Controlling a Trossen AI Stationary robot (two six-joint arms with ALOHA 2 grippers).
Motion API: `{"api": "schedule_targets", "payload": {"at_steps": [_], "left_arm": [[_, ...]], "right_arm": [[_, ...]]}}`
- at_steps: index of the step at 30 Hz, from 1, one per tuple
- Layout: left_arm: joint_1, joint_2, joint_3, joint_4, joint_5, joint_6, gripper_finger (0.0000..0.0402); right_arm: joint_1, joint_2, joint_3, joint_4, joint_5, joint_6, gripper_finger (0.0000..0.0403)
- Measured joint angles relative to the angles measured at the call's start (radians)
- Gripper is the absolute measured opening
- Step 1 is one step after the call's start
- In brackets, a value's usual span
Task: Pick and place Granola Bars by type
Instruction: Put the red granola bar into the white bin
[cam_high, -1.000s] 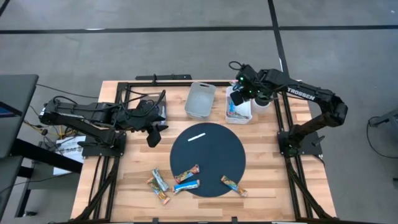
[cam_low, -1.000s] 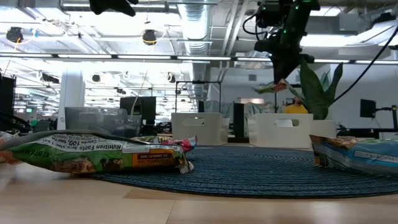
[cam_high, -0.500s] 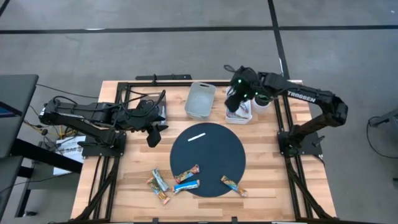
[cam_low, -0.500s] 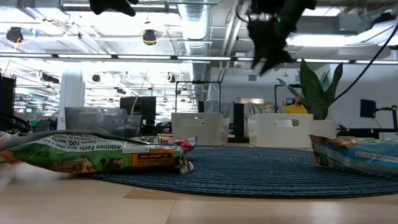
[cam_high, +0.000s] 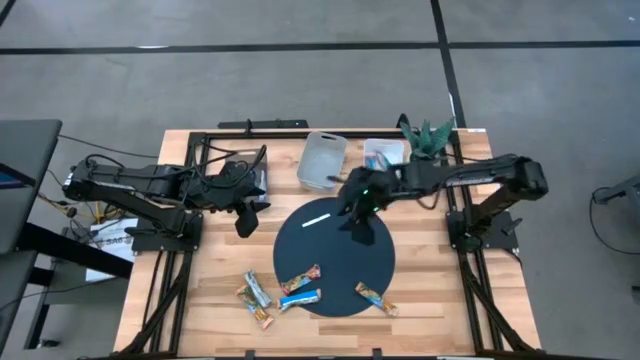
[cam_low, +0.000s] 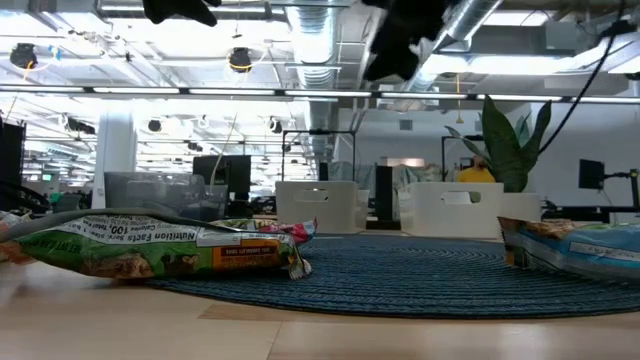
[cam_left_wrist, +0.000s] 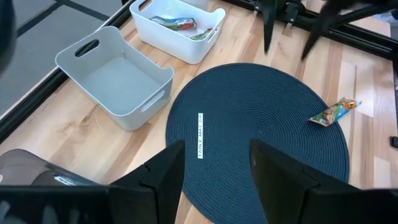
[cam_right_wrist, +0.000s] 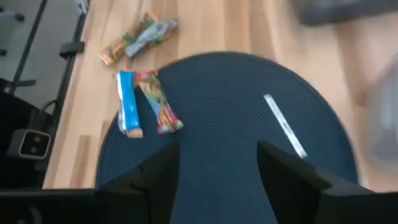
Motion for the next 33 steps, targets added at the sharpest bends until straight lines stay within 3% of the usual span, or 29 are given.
{"api": "schedule_targets", "payload": {"at_steps": [16, 33], "left_arm": [[0.0, 0.001, 0.0, -0.054, 0.046, -0.001, 0.0171], [0.0, 0.001, 0.0, -0.059, 0.049, -0.001, 0.0171]], "right_arm": [[0.192, 0.32, 0.059, 0.142, 0.006, -0.103, 0.0173], [0.201, 0.465, 0.127, 0.181, 0.005, -0.21, 0.0169]]}}
